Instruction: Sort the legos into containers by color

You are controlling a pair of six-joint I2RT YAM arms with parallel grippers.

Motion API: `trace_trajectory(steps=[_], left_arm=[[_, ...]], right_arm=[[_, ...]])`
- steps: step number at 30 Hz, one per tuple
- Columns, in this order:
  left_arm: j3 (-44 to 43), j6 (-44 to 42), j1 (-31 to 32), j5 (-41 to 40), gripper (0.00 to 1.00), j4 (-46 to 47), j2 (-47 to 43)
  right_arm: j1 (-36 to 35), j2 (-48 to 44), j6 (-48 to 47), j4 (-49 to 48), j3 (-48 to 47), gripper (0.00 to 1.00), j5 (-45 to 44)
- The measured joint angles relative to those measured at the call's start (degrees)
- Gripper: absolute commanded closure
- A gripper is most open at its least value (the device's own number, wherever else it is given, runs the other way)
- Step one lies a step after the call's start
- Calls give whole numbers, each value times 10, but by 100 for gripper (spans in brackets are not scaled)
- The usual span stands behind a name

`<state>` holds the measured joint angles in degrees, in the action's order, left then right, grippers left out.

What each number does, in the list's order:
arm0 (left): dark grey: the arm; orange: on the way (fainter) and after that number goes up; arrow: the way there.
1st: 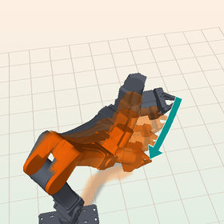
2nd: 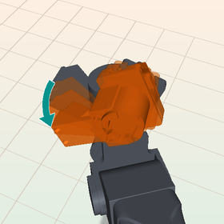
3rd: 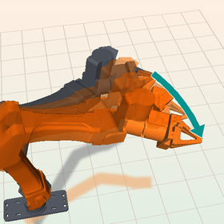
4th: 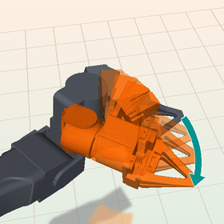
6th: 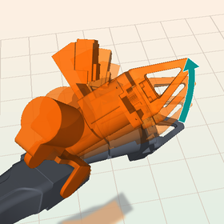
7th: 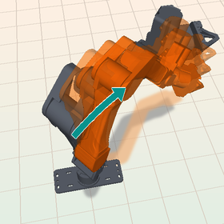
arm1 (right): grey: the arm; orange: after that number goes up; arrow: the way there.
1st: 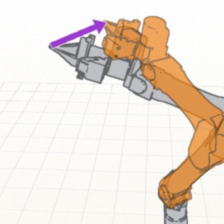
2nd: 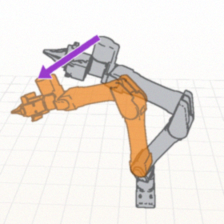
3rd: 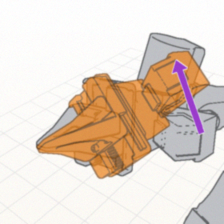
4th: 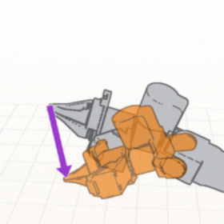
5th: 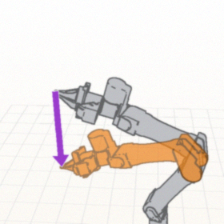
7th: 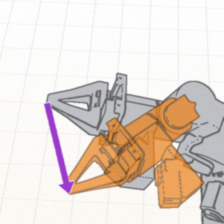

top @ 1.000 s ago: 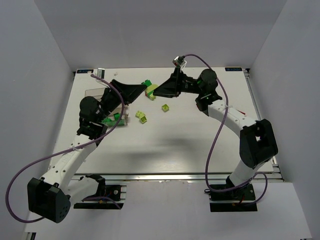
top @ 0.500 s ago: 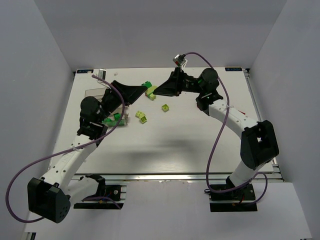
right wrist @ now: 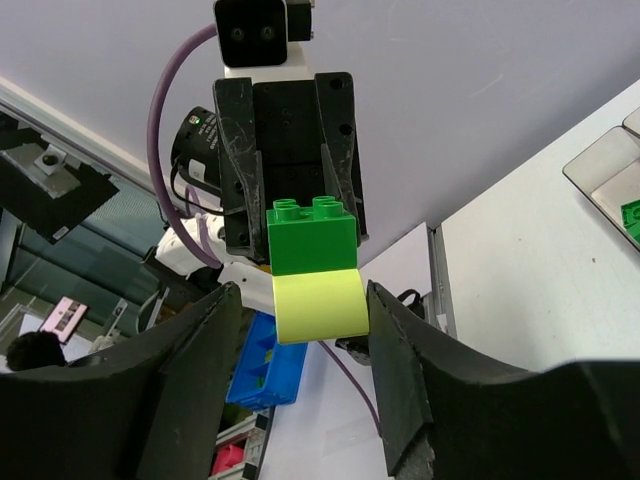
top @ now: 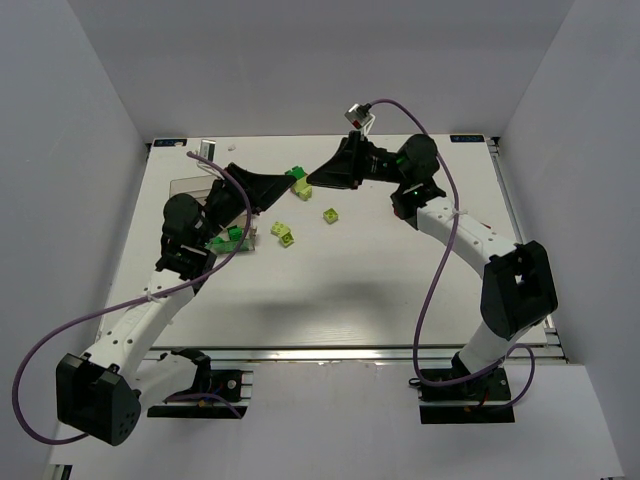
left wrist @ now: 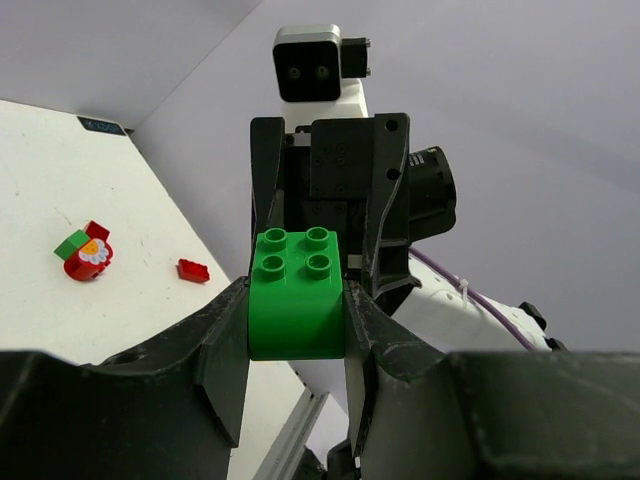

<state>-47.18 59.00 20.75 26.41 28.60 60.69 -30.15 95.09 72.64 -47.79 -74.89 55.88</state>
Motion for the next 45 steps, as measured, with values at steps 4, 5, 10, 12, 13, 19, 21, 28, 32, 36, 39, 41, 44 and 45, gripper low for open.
trace_trajectory(steps=[4, 5, 10, 12, 13, 19, 21, 28, 32, 36, 39, 41, 44, 45], left_arm=[[0, 3, 0, 4, 100, 6, 0], [0, 4, 0, 4, 100, 8, 0], [0, 2, 0, 6, 100, 7, 1], [-2, -6, 0, 5, 100, 0, 2], [-5, -10, 0, 4, 100, -5, 2], [-13, -36, -36, -8, 100, -35, 0], [-13, -42, -61, -18, 100, -44, 0], [-13, -64, -105, -35, 100, -78, -6], [-22, -120, -110, -78, 100, -191, -22], [-48, -163, -110, -170, 100, -349, -27], [-66, -173, -116, -237, 100, -448, -12], [-79, -176, -122, -270, 97, -501, 12], [-101, -181, -132, -298, 94, -562, 60], [-111, -183, -136, -306, 93, -583, 81]], right_arm=[[0, 0, -3, 3, 0, 59, 0], [0, 0, -5, 6, 0, 63, 0], [0, 0, -10, 11, 0, 100, -1], [0, 0, -12, 14, 0, 100, 0], [0, 0, -13, 14, 0, 100, 0], [-3, 0, -22, 14, 20, 100, 6], [-3, 0, -26, 16, 29, 100, 12], [-4, 0, -59, 34, 34, 100, 18], [-4, 15, -161, 142, -2, 100, 10], [-4, 41, -274, 252, -45, 100, -16], [-4, 54, -332, 308, -55, 100, -32], [-4, 63, -363, 340, -61, 100, -42], [-4, 72, -400, 376, -70, 100, -54], [-4, 74, -413, 388, -74, 100, -59]])
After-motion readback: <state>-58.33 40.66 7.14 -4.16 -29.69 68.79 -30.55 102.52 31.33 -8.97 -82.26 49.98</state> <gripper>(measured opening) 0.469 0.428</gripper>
